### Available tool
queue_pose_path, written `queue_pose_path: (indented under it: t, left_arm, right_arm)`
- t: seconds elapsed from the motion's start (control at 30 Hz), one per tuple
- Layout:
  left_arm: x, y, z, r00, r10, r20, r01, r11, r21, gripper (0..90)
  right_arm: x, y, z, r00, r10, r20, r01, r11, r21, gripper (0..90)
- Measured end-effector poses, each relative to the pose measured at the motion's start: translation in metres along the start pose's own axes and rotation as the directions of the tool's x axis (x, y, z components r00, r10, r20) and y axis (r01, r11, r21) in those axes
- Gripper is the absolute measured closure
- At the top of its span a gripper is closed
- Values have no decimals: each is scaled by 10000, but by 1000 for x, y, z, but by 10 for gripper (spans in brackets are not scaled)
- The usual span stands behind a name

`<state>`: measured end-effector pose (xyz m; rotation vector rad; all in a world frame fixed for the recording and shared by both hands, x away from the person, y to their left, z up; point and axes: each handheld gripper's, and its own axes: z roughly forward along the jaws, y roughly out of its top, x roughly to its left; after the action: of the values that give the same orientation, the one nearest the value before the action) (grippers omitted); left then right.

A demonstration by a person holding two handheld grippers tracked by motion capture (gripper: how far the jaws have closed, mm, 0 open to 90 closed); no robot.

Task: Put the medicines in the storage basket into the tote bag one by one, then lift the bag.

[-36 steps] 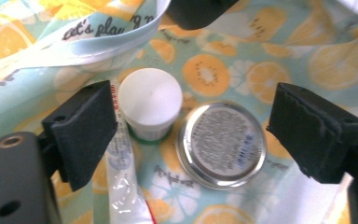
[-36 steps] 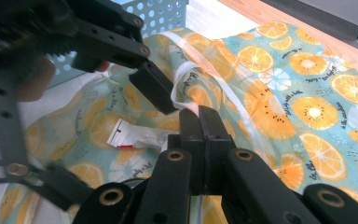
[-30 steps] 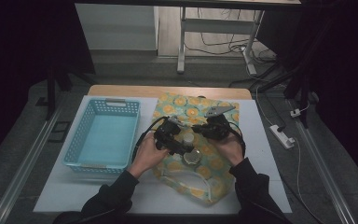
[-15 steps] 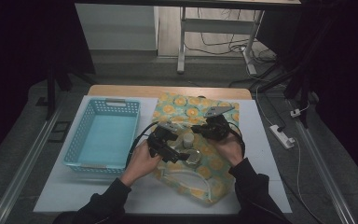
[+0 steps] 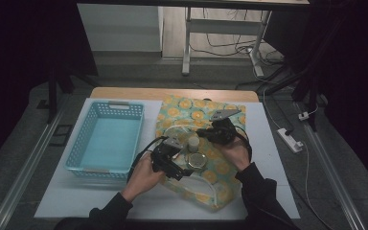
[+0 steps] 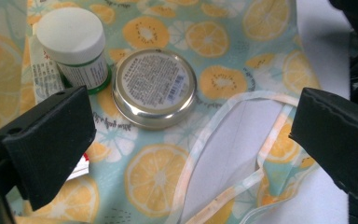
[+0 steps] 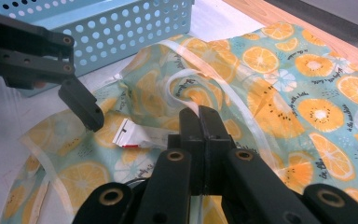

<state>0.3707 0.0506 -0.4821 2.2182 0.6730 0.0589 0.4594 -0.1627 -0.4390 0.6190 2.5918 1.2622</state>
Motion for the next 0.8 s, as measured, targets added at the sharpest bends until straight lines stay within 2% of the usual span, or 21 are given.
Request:
queue_pose_path:
  t: [0.17, 0.27, 0.8]
  left_arm:
    - [-3, -6, 6, 9999, -101, 110, 100, 9999, 122, 2]
    - [-4, -10, 11, 9998, -135, 171, 129, 9993, 356, 2]
    - [0, -23, 34, 10000, 18, -95, -8, 9938, 1111, 11]
  right_arm:
    - [1, 0, 0, 10000, -11, -31, 11, 10000, 27, 900]
    - [1, -1, 0, 10000, 6, -28, -6, 10000, 50, 900]
    - [1, 0, 0, 10000, -11, -29, 11, 10000, 35, 900]
